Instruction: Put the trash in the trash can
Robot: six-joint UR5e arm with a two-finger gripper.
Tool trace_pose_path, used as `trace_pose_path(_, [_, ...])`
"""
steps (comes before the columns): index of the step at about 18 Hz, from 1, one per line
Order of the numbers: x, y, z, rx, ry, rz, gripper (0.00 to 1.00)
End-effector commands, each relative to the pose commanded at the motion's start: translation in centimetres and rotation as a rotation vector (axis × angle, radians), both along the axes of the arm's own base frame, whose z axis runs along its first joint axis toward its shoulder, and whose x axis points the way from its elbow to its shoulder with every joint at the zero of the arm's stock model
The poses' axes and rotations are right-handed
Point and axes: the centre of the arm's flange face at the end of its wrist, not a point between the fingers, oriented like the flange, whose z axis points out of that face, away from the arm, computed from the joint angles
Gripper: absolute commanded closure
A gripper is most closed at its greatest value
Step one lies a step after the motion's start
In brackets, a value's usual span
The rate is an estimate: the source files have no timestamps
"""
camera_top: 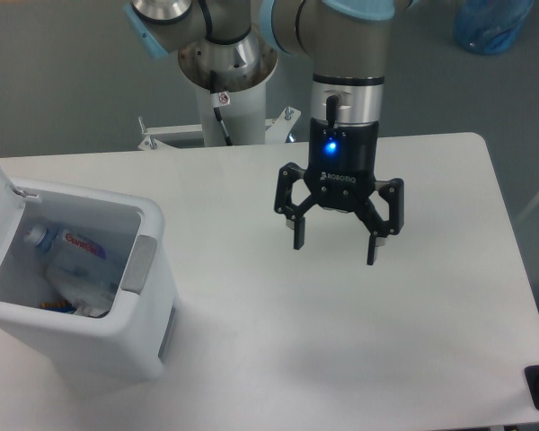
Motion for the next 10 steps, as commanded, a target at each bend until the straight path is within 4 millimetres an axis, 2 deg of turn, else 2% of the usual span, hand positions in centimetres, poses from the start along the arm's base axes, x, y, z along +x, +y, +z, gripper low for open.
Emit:
trace_pose_path(2, [-0.04,-0.24,-0.55,-0.088,-0.020,-0.062,0.00])
trace_pose_path(5, [-0.51,-0.77,-1.01,-0.219,-0.072,-0.063,0.00])
trace_pose_path(10, [-0.22,-0.91,-1.16,-0.290,-0.101,-0.081,0.00])
